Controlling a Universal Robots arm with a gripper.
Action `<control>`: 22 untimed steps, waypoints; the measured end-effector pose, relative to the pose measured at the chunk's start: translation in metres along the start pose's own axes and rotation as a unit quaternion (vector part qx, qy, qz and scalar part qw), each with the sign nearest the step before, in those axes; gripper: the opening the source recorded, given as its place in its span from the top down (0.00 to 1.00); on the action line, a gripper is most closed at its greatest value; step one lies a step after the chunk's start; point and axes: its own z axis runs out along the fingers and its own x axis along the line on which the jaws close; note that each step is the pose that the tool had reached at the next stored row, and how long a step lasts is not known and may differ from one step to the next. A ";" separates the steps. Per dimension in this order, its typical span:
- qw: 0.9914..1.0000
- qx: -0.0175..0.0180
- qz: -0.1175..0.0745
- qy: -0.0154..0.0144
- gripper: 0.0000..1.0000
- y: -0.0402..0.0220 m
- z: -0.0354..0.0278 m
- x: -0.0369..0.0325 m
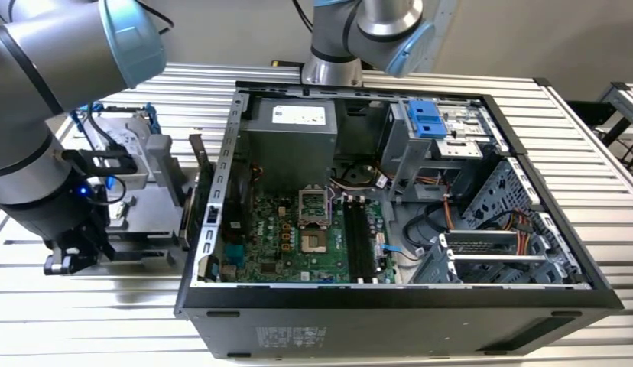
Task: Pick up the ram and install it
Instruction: 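Pick up the ram and move it above insertion slot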
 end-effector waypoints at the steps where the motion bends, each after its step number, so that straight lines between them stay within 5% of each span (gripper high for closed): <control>1: 1.000 0.000 0.000 0.000 1.00 0.0000 -0.0007 0.0000; 22: 1.000 0.000 0.013 0.000 1.00 0.0005 -0.0217 -0.0009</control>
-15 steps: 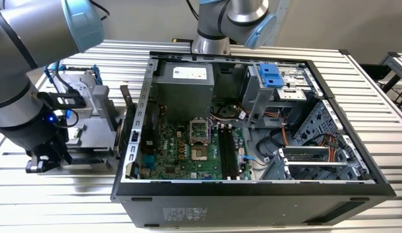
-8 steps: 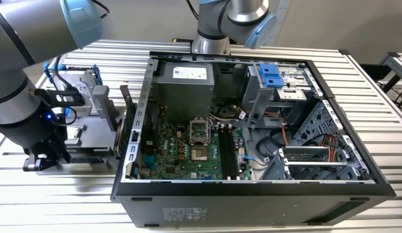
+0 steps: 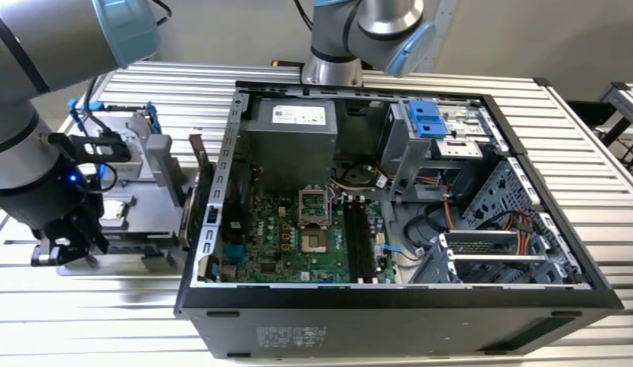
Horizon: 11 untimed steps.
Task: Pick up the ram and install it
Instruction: 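Pick up the ram and move it above insertion slot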
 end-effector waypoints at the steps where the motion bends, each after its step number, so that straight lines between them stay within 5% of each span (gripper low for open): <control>1: 1.000 0.000 0.001 0.000 1.00 0.0000 -0.0012 -0.0001; 11: 1.000 0.000 0.006 0.002 1.00 0.0000 -0.0124 -0.0005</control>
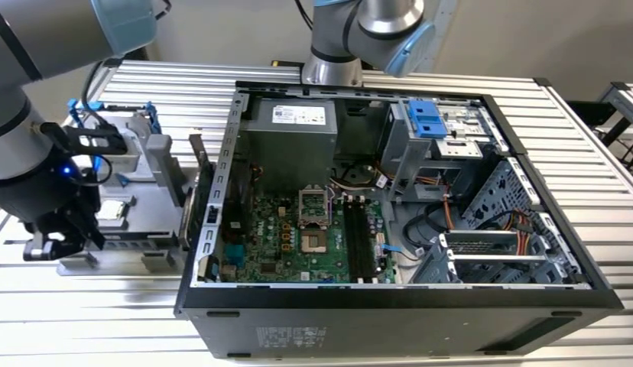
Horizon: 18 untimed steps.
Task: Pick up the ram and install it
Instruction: 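Pick up the ram and move it above insertion slot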
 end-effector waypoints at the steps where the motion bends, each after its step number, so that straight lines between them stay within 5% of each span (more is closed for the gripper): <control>1: 1.000 0.000 0.000 0.000 1.00 0.0000 -0.0013 -0.0001; 18: 1.000 -0.001 0.001 0.001 1.00 0.0004 -0.0194 -0.0007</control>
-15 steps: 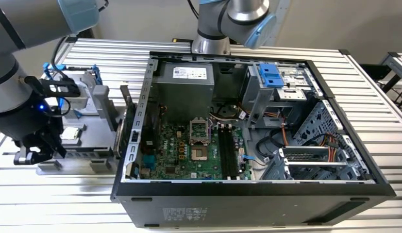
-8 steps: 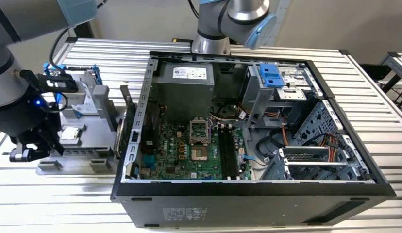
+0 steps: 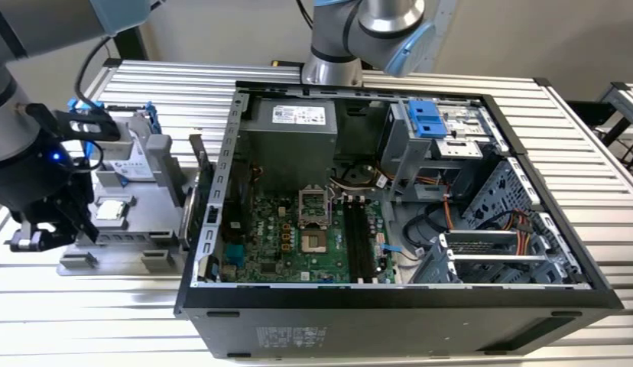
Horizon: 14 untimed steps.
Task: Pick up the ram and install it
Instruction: 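Pick up the ram and move it above insertion slot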
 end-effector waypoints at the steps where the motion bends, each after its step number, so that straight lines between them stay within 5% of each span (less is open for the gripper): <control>1: 1.000 0.000 0.000 0.000 1.00 0.0000 -0.0009 -0.0001; 14: 1.000 0.001 0.000 0.001 1.00 0.0020 -0.0075 -0.0003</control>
